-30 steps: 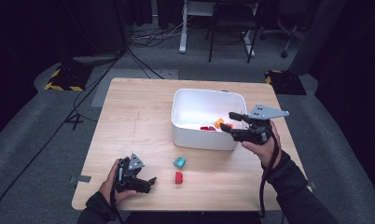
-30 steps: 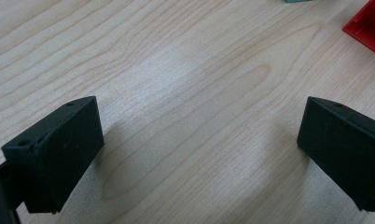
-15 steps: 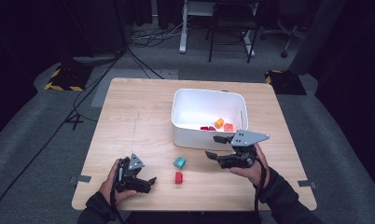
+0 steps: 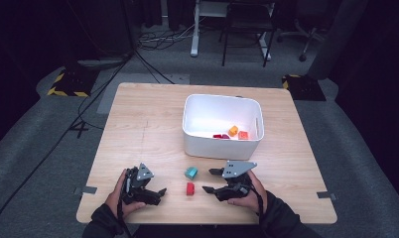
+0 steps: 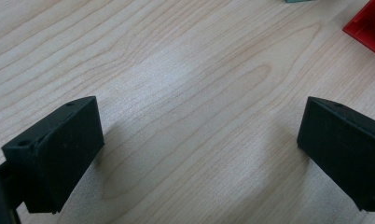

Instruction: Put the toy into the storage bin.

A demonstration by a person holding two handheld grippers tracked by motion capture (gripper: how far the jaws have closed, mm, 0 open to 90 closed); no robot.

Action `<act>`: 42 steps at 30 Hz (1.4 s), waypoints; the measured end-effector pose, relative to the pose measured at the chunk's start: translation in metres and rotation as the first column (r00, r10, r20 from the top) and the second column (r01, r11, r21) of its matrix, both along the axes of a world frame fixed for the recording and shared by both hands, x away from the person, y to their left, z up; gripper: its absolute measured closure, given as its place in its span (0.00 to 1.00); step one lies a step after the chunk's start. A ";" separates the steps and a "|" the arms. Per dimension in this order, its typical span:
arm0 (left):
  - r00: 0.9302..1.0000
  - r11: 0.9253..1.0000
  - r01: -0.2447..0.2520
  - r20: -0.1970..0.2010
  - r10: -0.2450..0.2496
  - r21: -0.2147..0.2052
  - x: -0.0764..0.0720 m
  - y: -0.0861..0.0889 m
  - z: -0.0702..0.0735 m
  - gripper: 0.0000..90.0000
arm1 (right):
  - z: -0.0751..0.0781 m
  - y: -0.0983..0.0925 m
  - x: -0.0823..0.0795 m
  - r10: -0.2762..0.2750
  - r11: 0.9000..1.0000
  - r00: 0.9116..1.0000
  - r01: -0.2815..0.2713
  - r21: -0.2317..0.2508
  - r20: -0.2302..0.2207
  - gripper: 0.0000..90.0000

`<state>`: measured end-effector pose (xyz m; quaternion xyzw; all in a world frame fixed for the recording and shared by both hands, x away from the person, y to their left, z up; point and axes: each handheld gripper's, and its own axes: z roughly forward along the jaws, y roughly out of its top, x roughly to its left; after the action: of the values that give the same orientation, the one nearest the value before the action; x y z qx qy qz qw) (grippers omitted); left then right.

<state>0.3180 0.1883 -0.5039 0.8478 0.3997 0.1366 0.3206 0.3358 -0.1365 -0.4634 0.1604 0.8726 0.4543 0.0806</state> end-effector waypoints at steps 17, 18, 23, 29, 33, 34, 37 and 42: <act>1.000 1.000 0.000 0.000 0.000 0.000 0.000 0.000 0.000 0.01 | -0.036 0.035 -0.003 0.055 0.997 0.997 -0.057 -0.052 -0.050 0.42; 1.000 1.000 0.000 0.000 0.000 0.000 0.000 0.000 0.000 0.01 | -0.037 0.036 -0.002 0.058 0.997 0.997 -0.061 -0.050 -0.048 0.42; 1.000 1.000 0.000 0.001 0.000 0.000 0.000 0.000 0.000 0.01 | -0.038 0.042 0.001 0.065 0.996 0.997 -0.067 -0.063 -0.039 0.43; 1.000 1.000 0.001 0.000 -0.001 0.000 0.000 0.000 0.000 0.01 | -0.039 0.048 0.002 0.064 0.995 0.997 -0.067 -0.080 -0.034 0.47; 1.000 1.000 0.001 0.001 -0.001 0.001 0.000 0.000 0.000 0.01 | -0.039 0.048 0.002 0.070 0.994 0.997 -0.072 -0.078 -0.030 0.58; 1.000 1.000 0.001 0.001 -0.001 0.001 0.000 0.000 0.000 0.01 | -0.038 0.047 0.002 0.075 0.994 0.997 -0.077 -0.075 -0.031 0.60; 1.000 1.000 0.000 0.004 0.000 0.002 0.000 0.000 0.000 0.01 | -0.038 0.046 0.001 0.074 0.994 0.997 -0.075 -0.077 -0.016 0.65; 1.000 1.000 0.000 0.000 0.000 0.000 0.000 0.000 0.000 0.01 | -0.036 0.040 -0.001 0.074 0.995 0.997 -0.075 -0.064 -0.013 0.66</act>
<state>0.3179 0.1883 -0.5039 0.8476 0.3999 0.1367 0.3209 0.3349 -0.0965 -0.4992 0.1274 0.8926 0.4277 0.0641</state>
